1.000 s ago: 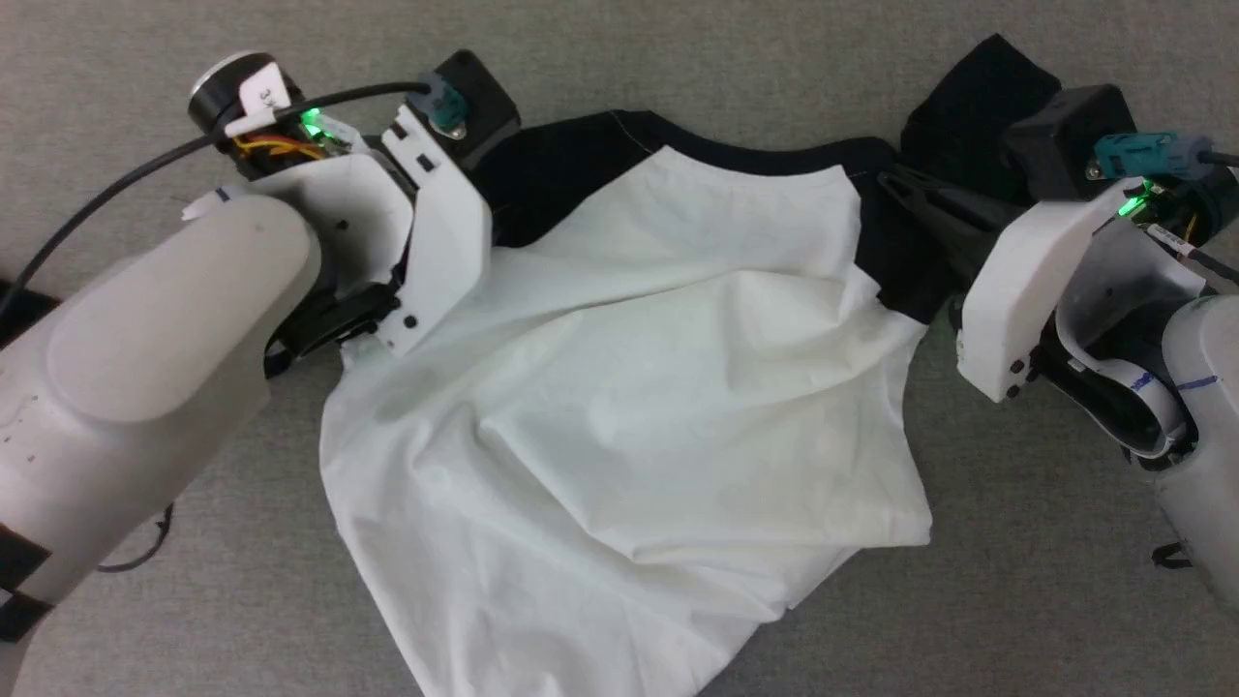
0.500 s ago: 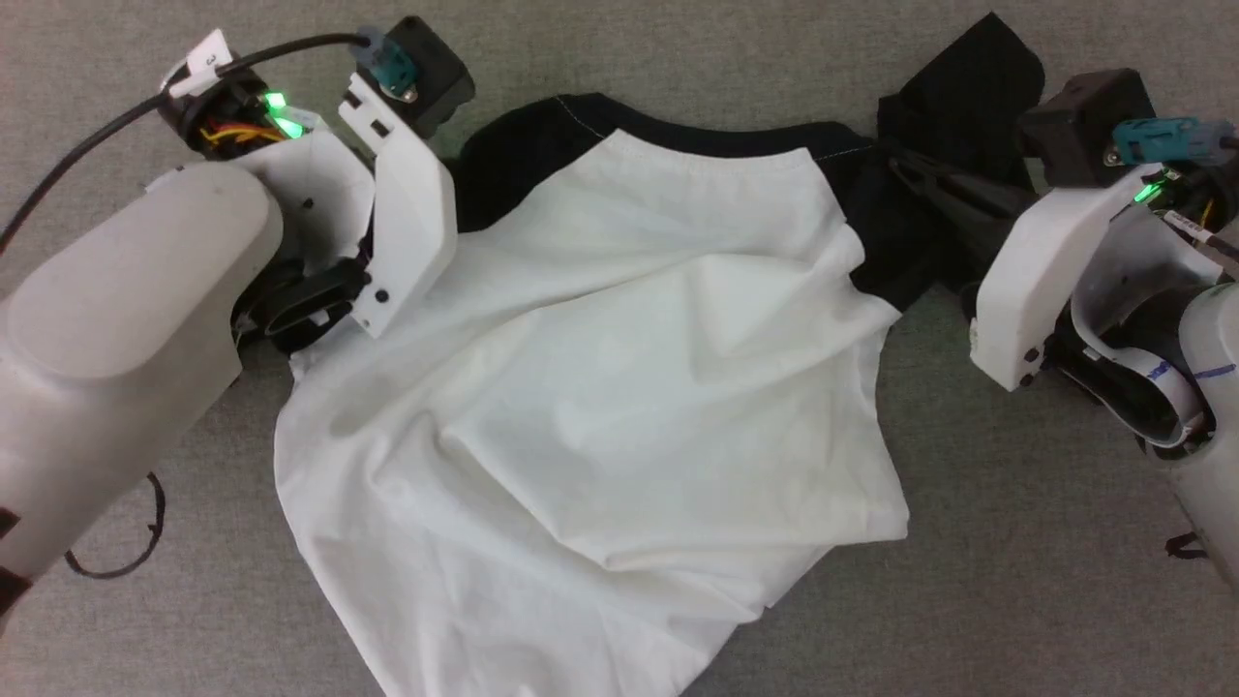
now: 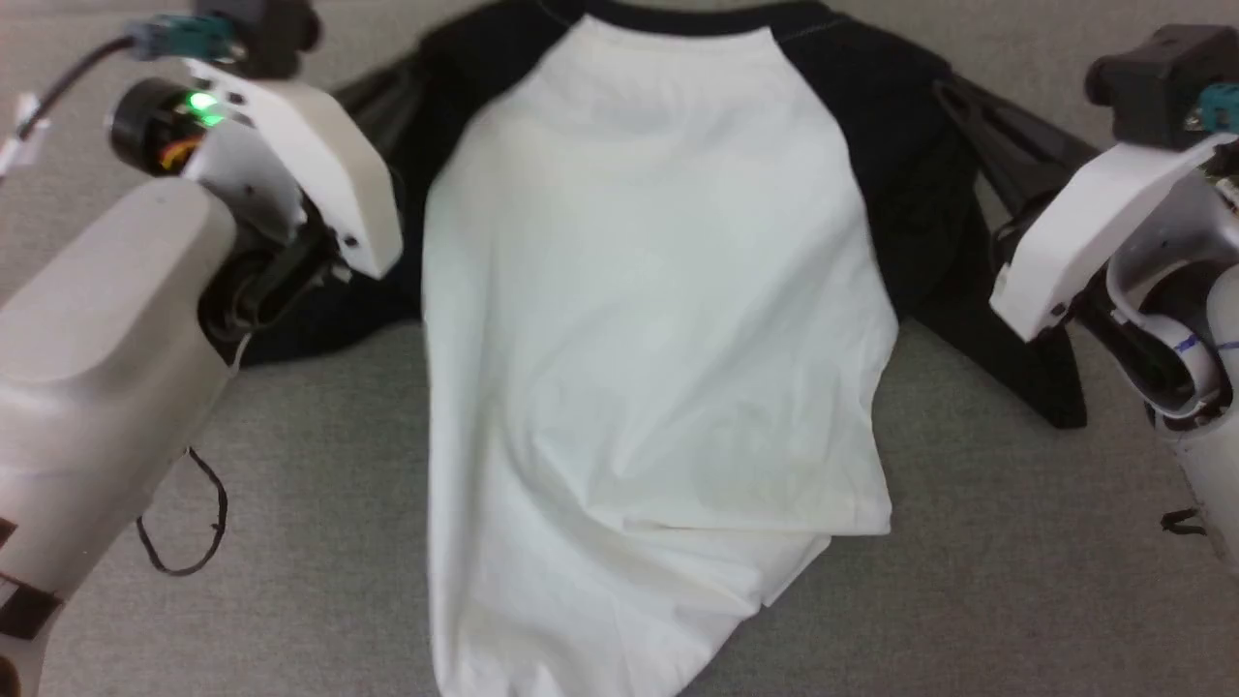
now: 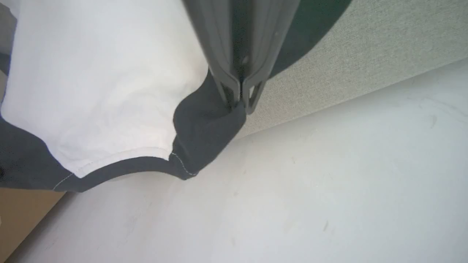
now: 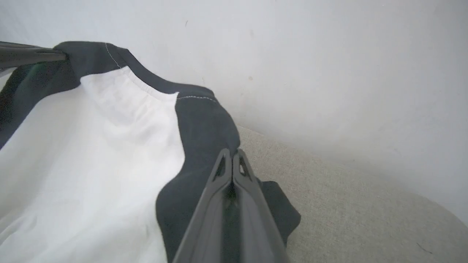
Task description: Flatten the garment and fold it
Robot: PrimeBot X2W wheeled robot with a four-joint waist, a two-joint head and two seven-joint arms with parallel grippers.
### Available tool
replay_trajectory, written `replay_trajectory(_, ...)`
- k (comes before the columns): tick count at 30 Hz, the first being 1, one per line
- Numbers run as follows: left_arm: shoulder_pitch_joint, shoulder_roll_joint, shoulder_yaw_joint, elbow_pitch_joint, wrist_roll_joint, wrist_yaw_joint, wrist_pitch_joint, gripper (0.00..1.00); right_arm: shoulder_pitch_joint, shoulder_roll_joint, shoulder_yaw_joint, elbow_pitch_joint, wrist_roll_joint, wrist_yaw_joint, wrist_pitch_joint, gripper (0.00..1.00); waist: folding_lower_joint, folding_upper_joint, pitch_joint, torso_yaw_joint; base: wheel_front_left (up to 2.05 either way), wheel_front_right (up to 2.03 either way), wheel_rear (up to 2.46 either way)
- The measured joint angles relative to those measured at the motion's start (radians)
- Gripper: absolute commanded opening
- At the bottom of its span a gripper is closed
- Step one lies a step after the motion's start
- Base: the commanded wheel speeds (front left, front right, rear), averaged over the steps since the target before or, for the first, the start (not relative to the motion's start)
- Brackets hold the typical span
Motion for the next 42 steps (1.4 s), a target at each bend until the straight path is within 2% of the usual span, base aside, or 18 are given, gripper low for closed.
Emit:
replay_trajectory(3,0.003,0.001,0.048,0.0,-0.005,0.049,-0.084,0.0,-0.015,0.008,-0.022,0.008,-0.028,0.0,-0.013,0.0,0.0,0.0,-0.05,0.004,0.0,0.0,0.0)
replay_trajectory(7,0.002,0.0,0.101,-0.008,-0.012,0.11,-0.14,0.0,-0.077,0.022,-0.024,0.018,-0.05,0.0,0.002,0.0,-0.0001,0.0,-0.12,0.008,0.0,0.0,0.0)
replay_trajectory(12,-0.037,-0.003,0.137,-0.014,-0.011,0.179,-0.16,0.0,-0.201,0.043,-0.009,0.066,-0.072,0.0,0.033,0.0,-0.0002,0.0,-0.208,0.012,0.0,0.0,0.0)
replay_trajectory(18,-0.165,-0.018,0.149,0.004,0.033,0.232,-0.137,0.0,-0.382,0.067,0.019,0.172,-0.118,0.0,0.038,0.0,-0.0003,0.0,-0.295,0.011,0.0,0.0,0.0)
replay_trajectory(25,-0.282,-0.041,0.176,0.054,0.041,0.244,-0.119,0.0,-0.532,0.092,0.058,0.303,-0.144,0.0,-0.004,0.0,-0.0003,0.0,-0.344,-0.006,0.0,0.0,0.0)
replay_trajectory(33,-0.312,-0.048,0.16,0.088,0.04,0.239,-0.063,0.0,-0.614,0.105,0.133,0.376,-0.116,0.0,-0.007,0.0,-0.0002,0.0,-0.365,-0.029,0.0,0.0,0.0)
replay_trajectory(39,-0.341,-0.041,0.163,0.095,0.039,0.24,-0.029,0.0,-0.687,0.105,0.158,0.407,-0.093,0.0,0.01,0.0,-0.0001,0.0,-0.332,-0.04,0.0,0.0,0.0)
replay_trajectory(42,-0.37,-0.04,0.174,0.092,0.038,0.258,-0.019,0.0,-0.732,0.106,0.155,0.431,-0.092,0.0,0.025,0.0,0.0,0.0,-0.296,-0.045,0.0,0.0,0.0)
